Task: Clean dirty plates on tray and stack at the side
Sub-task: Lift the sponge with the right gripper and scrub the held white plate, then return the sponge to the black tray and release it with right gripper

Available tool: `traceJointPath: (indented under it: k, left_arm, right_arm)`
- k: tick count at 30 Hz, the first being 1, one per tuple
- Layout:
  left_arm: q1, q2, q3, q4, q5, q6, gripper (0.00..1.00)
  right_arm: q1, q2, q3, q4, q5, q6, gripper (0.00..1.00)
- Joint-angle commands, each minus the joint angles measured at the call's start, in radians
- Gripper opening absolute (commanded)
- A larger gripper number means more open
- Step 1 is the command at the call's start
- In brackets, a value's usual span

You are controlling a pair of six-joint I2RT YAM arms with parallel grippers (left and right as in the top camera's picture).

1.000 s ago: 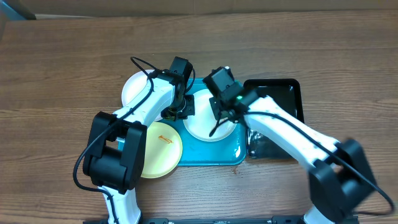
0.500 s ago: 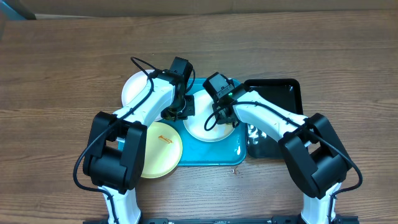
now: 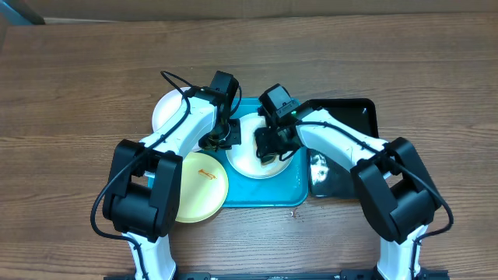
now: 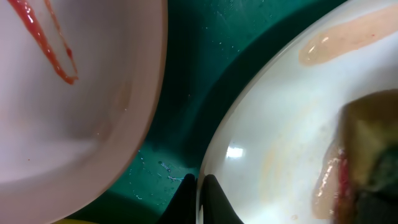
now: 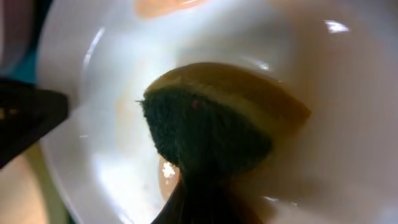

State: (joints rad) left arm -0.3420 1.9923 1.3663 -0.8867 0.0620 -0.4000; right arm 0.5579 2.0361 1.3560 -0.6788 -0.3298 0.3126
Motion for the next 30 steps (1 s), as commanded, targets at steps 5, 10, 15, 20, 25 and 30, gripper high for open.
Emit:
traceJointPath:
  k: [5,10,15,20,25,30]
  left_arm:
    - [-0.005,0.014,0.004,0.003,0.009,0.011,0.05]
    - [-0.005,0.014,0.004,0.002,0.009,0.011,0.11]
    - [-0.005,0.014,0.004,0.005,0.009,0.011,0.25]
    - [-0.005,0.014,0.004,0.008,0.009,0.011,0.27]
    - [-0.005,0.014,0.004,0.029,0.01,0.01,0.26]
    - [-0.005,0.014,0.004,0.031,0.009,0.011,0.27]
  right_arm:
    - [-0.195,-0.019,0.088,-0.032,-0.551,-0.095,0.04]
    - [-0.35,-0.118,0.113,-0.176,-0.621,-0.177,0.04]
    - [-0.487,-0.161,0.112,-0.38,-0.243,-0.19,0.04]
    - [-0.548,-0.16,0.049,-0.422,0.049,-0.183,0.04]
    - [-0.533,-0.16,-0.059,-0.33,0.082,-0.182,0.04]
    - [-0.506,-0.16,-0.132,-0.251,0.119,-0.16,0.27]
